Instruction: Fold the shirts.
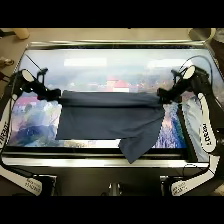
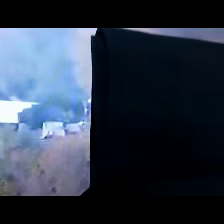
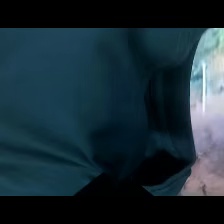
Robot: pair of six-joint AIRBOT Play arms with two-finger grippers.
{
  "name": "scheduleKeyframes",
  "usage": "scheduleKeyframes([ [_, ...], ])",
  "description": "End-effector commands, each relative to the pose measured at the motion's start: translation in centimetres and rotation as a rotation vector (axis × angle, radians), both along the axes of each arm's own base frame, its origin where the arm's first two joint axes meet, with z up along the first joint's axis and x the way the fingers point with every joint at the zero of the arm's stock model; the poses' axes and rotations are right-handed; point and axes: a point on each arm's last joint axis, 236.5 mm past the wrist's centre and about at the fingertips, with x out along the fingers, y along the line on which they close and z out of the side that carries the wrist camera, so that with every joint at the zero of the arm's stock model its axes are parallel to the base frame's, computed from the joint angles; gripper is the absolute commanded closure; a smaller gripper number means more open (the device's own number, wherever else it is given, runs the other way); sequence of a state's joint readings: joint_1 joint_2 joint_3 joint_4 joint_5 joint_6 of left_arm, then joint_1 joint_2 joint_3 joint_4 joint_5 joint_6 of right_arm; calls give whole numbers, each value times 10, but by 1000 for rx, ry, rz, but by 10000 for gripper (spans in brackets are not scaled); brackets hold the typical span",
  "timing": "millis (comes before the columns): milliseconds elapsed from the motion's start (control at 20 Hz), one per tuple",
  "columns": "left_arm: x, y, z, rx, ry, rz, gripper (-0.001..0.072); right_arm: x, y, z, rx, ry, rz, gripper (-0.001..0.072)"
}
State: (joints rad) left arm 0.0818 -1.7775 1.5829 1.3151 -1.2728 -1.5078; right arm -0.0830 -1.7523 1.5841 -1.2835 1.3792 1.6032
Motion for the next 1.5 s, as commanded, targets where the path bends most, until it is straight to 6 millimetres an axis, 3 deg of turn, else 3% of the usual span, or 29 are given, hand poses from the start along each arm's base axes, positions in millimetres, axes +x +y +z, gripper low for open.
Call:
scheduleKeyframes([
  [0, -33, -24, -30, -99, 171, 9, 591, -40, 16, -32, 7, 147, -8, 662],
  [50, -31, -28, -23, -129, 163, 16, 342, -33, 20, -27, 24, 121, -28, 442],
  [100, -29, -22, -10, -129, 157, 13, 159, -32, 19, -12, 42, 115, -20, 212],
  [150, -30, -11, 5, -115, 153, 2, 162, -38, 12, 5, 46, 122, -5, 182],
  [250, -46, 18, 31, -75, 163, 23, 178, -58, -15, 33, 30, 138, -14, 184],
  [350, -82, 34, 37, -60, 192, 47, 179, -89, -35, 41, 0, 152, -52, 187],
  [450, -131, 31, 15, -71, 228, 89, 179, -121, -30, 29, 0, 122, -69, 235],
  [600, -200, 17, -26, -70, 264, 101, 180, -154, -14, 8, 37, 77, -60, 236],
  [700, -214, 9, -40, -91, 258, 126, 183, -165, -12, 4, 41, 96, -54, 237],
  [850, -206, -5, -48, -149, 228, 164, 186, -165, -12, 4, 40, 96, -51, 246],
  [1000, -198, -21, -53, -172, 214, 157, 218, -167, -11, 3, 42, 104, -50, 234],
  [1050, -197, -25, -55, -165, 211, 152, 287, -173, -9, 1, 51, 125, -47, 183],
  [1100, -193, -25, -56, -159, 199, 167, 444, -183, -3, -4, 69, 155, -30, 174],
  [1200, -186, -23, -55, -155, 178, 194, 670, -207, 13, -22, 79, 215, 26, 174],
  [1300, -184, -23, -51, -156, 170, 190, 685, -219, 36, -42, 81, 217, 72, 176],
  [1400, -183, -24, -46, -157, 160, 185, 685, -218, 59, -56, 117, 183, 52, 189],
  [1450, -183, -24, -44, -157, 153, 184, 685, -218, 65, -61, 137, 170, 27, 234],
])
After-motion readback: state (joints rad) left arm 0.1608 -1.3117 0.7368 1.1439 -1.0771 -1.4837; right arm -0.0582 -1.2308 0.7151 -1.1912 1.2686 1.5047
